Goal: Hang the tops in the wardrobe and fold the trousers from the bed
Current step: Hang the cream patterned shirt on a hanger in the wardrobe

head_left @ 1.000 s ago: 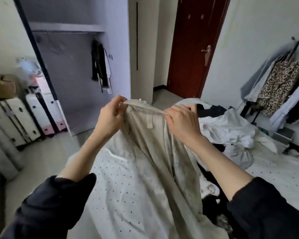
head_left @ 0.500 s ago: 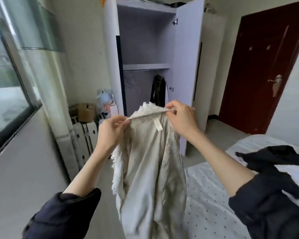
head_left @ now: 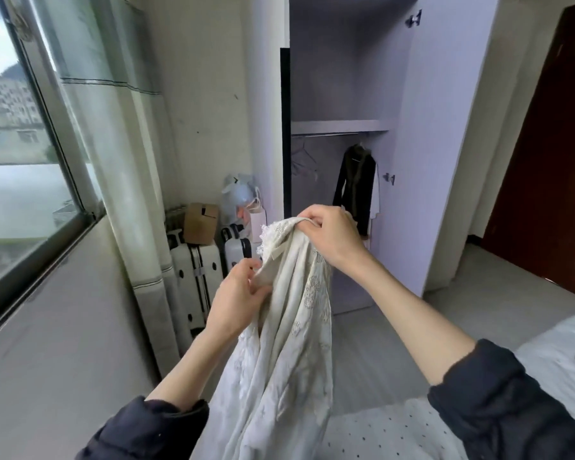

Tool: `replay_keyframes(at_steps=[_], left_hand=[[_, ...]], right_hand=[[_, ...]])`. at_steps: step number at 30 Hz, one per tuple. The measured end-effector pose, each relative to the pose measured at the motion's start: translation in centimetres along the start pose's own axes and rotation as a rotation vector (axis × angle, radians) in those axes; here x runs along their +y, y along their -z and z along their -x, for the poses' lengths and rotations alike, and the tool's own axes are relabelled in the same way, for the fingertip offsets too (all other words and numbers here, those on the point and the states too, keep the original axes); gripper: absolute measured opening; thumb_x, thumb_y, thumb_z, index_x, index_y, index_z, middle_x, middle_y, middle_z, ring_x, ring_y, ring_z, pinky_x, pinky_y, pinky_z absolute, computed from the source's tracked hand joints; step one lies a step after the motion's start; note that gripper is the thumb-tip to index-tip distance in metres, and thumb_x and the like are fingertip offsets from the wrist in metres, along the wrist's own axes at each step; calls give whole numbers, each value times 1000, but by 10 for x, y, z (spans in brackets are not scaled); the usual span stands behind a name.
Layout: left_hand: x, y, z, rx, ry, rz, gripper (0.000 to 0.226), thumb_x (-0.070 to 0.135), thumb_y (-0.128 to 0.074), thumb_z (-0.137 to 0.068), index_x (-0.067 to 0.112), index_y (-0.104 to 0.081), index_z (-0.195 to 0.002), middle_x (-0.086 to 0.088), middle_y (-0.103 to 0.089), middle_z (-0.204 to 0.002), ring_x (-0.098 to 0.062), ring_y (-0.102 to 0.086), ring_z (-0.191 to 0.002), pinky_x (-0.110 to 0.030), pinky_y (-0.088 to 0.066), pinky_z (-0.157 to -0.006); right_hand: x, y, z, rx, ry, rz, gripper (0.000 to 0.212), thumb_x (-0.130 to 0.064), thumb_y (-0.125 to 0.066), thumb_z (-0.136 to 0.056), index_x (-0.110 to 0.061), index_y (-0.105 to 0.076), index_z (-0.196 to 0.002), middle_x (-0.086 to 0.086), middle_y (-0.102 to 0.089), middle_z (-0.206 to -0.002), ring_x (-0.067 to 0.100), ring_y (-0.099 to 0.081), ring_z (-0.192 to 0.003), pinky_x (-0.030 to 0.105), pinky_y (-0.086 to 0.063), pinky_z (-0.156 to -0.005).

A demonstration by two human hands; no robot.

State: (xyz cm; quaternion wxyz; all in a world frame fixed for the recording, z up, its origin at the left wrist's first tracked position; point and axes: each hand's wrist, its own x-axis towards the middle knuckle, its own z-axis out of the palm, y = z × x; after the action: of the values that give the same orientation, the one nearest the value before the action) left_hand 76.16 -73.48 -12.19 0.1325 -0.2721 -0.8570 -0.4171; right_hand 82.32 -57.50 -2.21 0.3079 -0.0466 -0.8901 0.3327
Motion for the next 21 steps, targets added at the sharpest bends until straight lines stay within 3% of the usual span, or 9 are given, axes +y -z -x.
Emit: replay_keyframes(at_steps=[5,10,13,17,21], left_hand=[[-49,-39,-77,5,128,-177,16,12,-53,-87,16,-42,-76,0,-49,-76,-24,-49,-71,-31,-31,-57],[-82,-47,-169,19,196,-189,7,16,-58,-87,15,-57,-94,3,-56,-84,-23,-54,-78,-31,-41,-65],[-93,-53,-219,-28,233,-20,2,14,-62,-84,15,-62,-83,1,-64,-76,-18,-59,-71,-25,-43,-61],[-103,-85,-294,-141,159,77,14,8,-61,-82,16,-61,-71,5,-61,-63,-10,-55,-58,-11,-37,-48],[-99,-132,-347,-250,50,116,13,13,-60,-82,18,-58,-70,5,-61,-66,-7,-53,-59,-8,-39,-48]], right_hand=[[49,-33,-87,-39,-4,42,15,-20,-56,-89,-17,-70,-87,-1,-70,-85,23,-61,-95,40,-39,-97],[123,-51,-153,-122,-95,110,14,-22,-57,-91,-15,-68,-90,0,-70,-90,21,-60,-98,43,-38,-99],[166,-55,-175,-218,-113,105,7,-25,-62,-88,-21,-64,-83,-11,-62,-77,10,-54,-82,33,-37,-88],[236,-69,-202,-367,-181,235,15,-27,-65,-87,-18,-66,-98,-4,-63,-98,15,-52,-98,26,-34,-82],[298,-81,-228,-313,-180,528,20,-13,-51,-92,-16,-61,-109,-1,-58,-109,20,-54,-103,29,-28,-87]])
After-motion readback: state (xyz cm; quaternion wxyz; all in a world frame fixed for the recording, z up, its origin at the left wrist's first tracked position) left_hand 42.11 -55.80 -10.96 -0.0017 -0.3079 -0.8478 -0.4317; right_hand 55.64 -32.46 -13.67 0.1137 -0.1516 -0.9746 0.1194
